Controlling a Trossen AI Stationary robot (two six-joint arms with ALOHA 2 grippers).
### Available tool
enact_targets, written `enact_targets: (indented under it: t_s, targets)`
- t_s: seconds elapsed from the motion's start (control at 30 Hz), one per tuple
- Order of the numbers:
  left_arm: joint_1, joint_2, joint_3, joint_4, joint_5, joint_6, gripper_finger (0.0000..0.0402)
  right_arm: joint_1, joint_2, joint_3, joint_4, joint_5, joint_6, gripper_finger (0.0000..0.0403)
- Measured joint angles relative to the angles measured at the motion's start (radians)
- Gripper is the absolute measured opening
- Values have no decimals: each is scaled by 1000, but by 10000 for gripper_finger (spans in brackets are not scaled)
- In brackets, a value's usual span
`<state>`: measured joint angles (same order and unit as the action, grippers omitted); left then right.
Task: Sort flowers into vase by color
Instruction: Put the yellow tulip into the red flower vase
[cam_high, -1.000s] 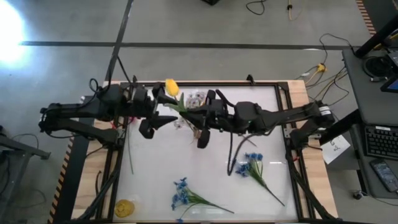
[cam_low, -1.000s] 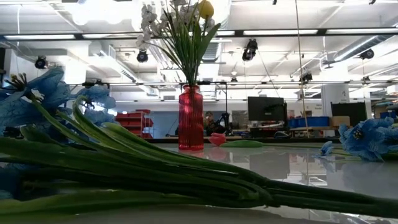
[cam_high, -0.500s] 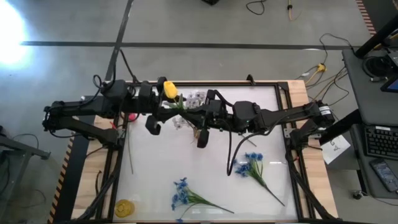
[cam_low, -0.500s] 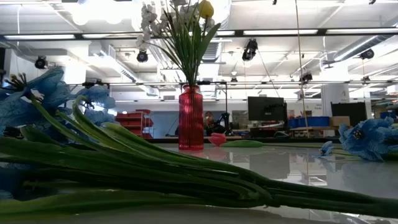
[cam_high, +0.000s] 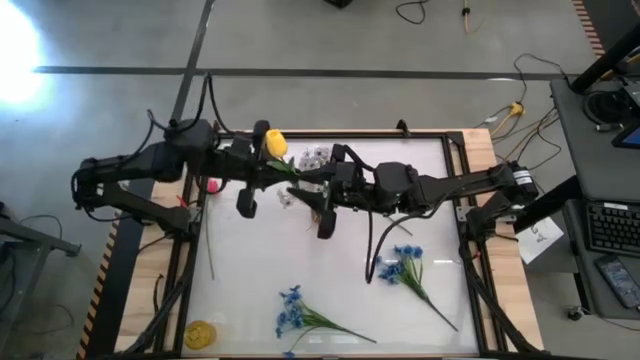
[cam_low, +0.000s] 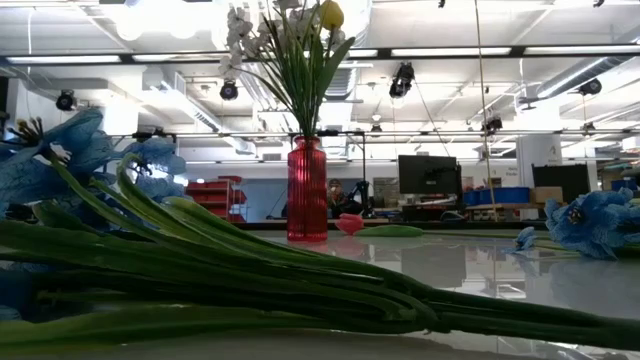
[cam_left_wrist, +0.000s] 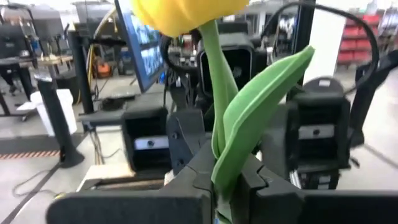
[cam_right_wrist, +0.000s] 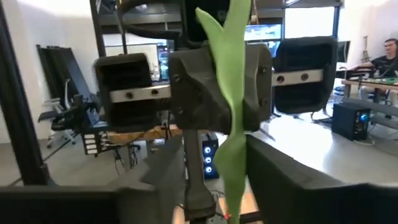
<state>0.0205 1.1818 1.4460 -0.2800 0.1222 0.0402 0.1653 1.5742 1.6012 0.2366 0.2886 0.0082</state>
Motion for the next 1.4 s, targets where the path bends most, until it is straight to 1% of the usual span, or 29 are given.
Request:
enact_targets:
  t_s: [0.13, 0.27, 0.37, 0.43, 0.5, 0.63, 0.73, 0.9, 1.0, 1.07, 1.1, 1.17, 1.23, 1.33, 1.4]
  targets:
    - [0, -39, 55, -112, -2, 57, 1, 30, -35, 0, -4, 1, -9, 226]
    - [0, -114, 67, -214, -2, 107, 0, 52, -85, 0, -1, 3, -9, 276]
    - [0, -180, 66, -296, -9, 138, 0, 65, -127, 0, -9, 11, -30, 300]
    - [0, -227, 58, -336, -36, 154, 0, 75, -156, 0, -12, 36, -53, 309]
    - [0, -277, 12, -338, -59, 165, 0, 87, -179, 0, -16, 75, -78, 314]
    - [0, -378, -175, -198, -63, 170, 0, 104, -201, 0, -23, 162, -111, 311]
    - [0, -443, -323, -145, -62, 170, 0, 111, -207, 0, -23, 211, -117, 304]
    - [0, -523, -496, -99, -63, 162, 0, 115, -220, 0, -22, 252, -124, 297]
    - [1, -570, -593, -10, -82, 150, 0, 115, -220, 0, -23, 262, -117, 298]
    - [1, -603, -673, 89, -88, 140, 0, 114, -220, 0, -23, 263, -107, 299]
    - [1, -616, -717, 164, -88, 138, 0, 114, -220, 0, -23, 264, -106, 299]
    - [1, -631, -805, 320, -85, 169, 0, 114, -219, 0, -22, 266, -106, 297]
    - [1, -626, -883, 441, -80, 190, 0, 114, -218, 0, -23, 281, -104, 294]
    - [1, -603, -959, 567, -80, 181, 0, 114, -218, 0, -23, 292, -98, 292]
    - [1, -586, -976, 633, -80, 179, 0, 114, -218, 0, -22, 299, -98, 293]
